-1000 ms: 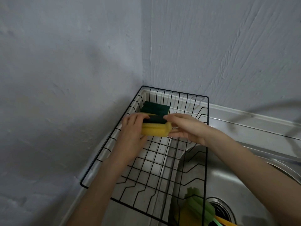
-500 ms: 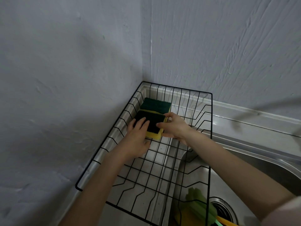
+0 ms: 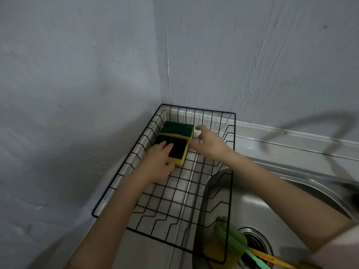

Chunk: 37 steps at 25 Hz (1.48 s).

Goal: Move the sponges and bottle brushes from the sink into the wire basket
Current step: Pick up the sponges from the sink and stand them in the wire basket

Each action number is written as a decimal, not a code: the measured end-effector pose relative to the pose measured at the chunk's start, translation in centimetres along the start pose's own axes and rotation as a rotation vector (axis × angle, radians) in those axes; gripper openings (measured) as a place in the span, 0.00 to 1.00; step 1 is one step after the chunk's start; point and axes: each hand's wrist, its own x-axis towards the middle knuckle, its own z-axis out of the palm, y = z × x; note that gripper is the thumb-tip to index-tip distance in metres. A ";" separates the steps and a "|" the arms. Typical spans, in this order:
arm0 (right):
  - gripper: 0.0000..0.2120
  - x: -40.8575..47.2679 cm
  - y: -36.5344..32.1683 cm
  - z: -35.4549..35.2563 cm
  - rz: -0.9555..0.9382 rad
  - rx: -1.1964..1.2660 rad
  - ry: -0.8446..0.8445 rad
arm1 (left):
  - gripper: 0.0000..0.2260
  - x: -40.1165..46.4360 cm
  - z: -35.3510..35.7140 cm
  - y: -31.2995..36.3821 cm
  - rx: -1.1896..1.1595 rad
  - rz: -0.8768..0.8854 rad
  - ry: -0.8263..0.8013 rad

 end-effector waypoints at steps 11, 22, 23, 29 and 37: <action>0.27 -14.7 4.1 -6.5 -0.058 -0.129 0.189 | 0.19 -11.1 -0.5 11.3 -0.066 0.246 0.298; 0.26 -28.7 17.6 -10.4 0.017 -0.144 0.162 | 0.20 -16.2 9.4 24.2 -0.171 0.275 0.217; 0.26 -29.6 18.8 -10.9 0.029 -0.132 0.161 | 0.20 -16.3 10.3 25.4 -0.183 0.281 0.200; 0.24 -34.0 26.2 -14.5 0.118 -0.125 0.188 | 0.20 -16.3 15.9 32.7 -0.197 0.289 0.093; 0.24 -36.0 35.2 -16.9 0.288 -0.093 0.096 | 0.20 -14.2 20.9 39.0 -0.161 0.294 -0.062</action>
